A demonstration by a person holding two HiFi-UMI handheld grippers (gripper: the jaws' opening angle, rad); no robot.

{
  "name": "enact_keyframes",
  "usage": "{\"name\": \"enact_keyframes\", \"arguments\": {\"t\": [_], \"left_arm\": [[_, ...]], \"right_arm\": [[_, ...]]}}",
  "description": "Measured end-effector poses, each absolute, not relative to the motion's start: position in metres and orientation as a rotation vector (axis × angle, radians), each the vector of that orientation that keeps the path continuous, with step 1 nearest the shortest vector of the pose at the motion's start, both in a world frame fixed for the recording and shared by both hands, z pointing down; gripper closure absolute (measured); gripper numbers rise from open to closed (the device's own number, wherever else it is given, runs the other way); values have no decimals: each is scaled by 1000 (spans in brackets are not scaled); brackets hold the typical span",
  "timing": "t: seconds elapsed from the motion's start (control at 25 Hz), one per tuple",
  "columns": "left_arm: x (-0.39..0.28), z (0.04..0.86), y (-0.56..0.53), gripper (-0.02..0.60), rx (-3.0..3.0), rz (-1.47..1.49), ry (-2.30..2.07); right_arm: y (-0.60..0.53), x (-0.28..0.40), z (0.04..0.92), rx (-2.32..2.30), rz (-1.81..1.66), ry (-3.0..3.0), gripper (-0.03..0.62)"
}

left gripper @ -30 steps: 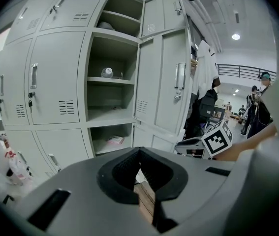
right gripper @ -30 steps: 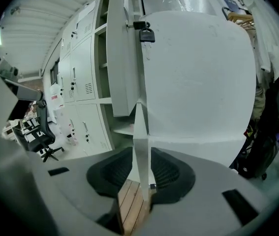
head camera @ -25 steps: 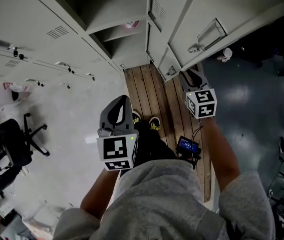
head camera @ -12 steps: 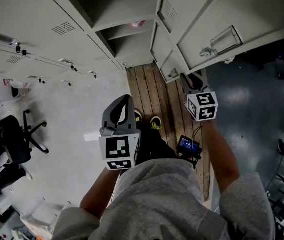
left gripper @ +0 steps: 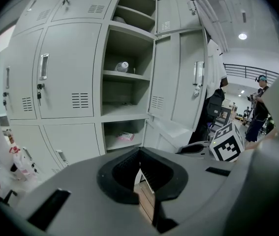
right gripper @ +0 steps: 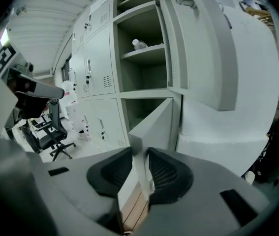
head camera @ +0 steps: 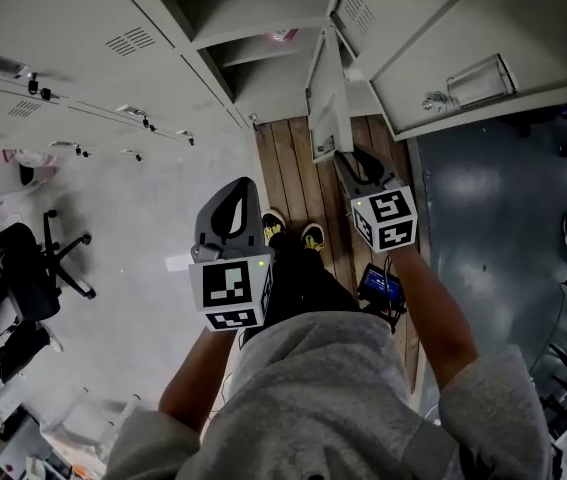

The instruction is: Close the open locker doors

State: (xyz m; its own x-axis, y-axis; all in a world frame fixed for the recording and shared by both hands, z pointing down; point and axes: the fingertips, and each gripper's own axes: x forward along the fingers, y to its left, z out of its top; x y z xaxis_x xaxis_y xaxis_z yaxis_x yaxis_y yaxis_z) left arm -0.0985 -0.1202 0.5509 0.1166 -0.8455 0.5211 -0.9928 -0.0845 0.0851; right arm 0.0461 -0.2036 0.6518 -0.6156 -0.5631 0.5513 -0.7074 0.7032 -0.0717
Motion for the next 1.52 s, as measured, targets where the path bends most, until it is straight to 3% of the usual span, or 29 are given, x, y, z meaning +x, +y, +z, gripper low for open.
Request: {"name": "enact_keyframes", "arguments": {"t": [0.96,1.52], "left_arm": [[-162,577,-135,572,1852,510,-1865],[-212,588,-151,572,1785,498,-1923]], "right_arm": [[-214,-107,651,687,410,-2537,476],[-281,-176,654,813,464,-2569,479]]}}
